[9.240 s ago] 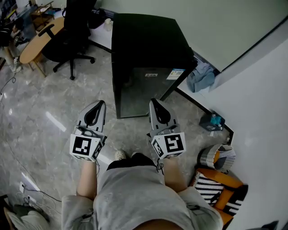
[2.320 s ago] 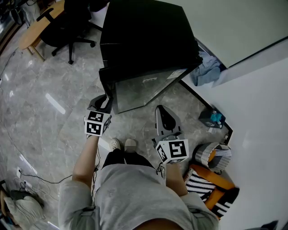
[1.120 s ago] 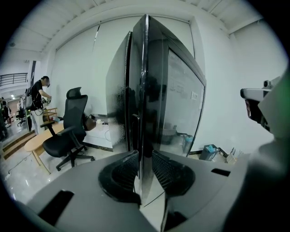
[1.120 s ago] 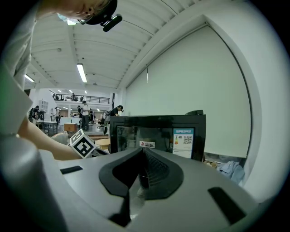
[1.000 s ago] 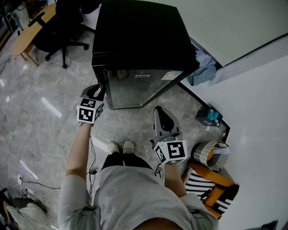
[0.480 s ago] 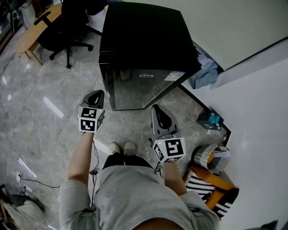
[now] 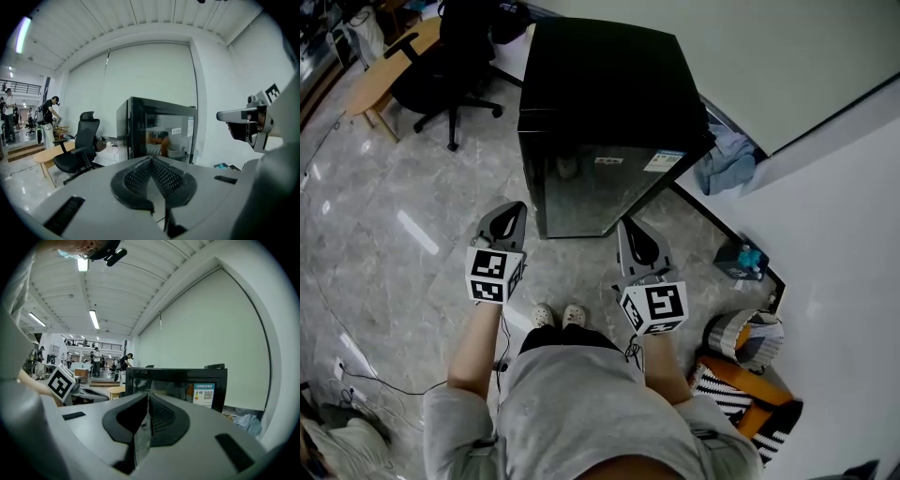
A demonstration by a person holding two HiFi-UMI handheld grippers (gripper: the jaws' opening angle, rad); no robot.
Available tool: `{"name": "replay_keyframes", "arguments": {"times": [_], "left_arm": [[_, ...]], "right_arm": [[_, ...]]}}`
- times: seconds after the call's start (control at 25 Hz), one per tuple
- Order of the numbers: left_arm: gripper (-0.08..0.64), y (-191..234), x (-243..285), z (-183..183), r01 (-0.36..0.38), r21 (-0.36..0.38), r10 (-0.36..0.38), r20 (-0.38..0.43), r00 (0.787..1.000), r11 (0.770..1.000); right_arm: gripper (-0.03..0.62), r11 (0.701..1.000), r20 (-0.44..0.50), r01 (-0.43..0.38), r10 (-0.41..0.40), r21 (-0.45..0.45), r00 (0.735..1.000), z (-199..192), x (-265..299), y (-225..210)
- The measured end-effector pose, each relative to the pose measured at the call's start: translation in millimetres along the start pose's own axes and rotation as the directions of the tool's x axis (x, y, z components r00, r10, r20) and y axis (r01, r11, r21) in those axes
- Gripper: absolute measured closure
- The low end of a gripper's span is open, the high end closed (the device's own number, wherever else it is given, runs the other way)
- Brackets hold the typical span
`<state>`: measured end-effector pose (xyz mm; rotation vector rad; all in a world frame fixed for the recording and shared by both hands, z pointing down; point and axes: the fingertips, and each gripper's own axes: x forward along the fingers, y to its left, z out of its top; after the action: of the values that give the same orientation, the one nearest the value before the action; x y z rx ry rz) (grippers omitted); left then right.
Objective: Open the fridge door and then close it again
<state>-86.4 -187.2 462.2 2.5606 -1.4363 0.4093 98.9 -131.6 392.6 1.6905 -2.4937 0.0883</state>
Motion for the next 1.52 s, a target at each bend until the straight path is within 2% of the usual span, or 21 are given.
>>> {"name": "replay_keyframes", "arguments": {"times": [0.16,0.44,0.64,0.8,1.0,1.12,1.32,1.52], "left_arm": [[0.546,-14,-22,18,0.01,-0.018,-0.009,0.066,0.998,1.0],[0.546,-29,-57,47,0.001,0.005,-0.002,0.166,0.986,1.0],[0.546,-38,-81,59,0.004,-0.024,0.001,0.213,0.977,1.0],[0.546,-41,-98,72,-0.016,0.005,0.014,0.281,0.96,1.0],[0.546,-45,-115,83,-0.022,0.017,0.015,0.329,0.944,1.0],[0.546,-45,-120,86,-0.025,0.021,0.017,0.346,0.938,0.999],[0.546,-48,-126,83,-0.006,-0.005,0.008,0.32,0.947,1.0],[0.546,-49,-126,89,-0.006,0.001,0.006,0.328,0.945,1.0]], "right_arm": [[0.567,1.0,0.015,-0.007,0.007,-0.015,1.0,7,-7,6],[0.568,0.999,0.048,-0.02,0.022,-0.034,0.999,24,-17,17],[0.567,0.999,0.074,-0.025,0.028,-0.046,0.997,33,-27,25],[0.567,0.998,0.096,-0.028,0.033,-0.057,0.995,42,-35,29],[0.567,0.998,0.116,-0.028,0.036,-0.063,0.993,50,-44,35],[0.568,0.997,0.119,-0.033,0.041,-0.07,0.992,53,-47,37],[0.568,0.996,0.133,-0.037,0.047,-0.078,0.99,58,-50,43],[0.568,0.996,0.147,-0.034,0.045,-0.077,0.988,64,-49,41]]}}
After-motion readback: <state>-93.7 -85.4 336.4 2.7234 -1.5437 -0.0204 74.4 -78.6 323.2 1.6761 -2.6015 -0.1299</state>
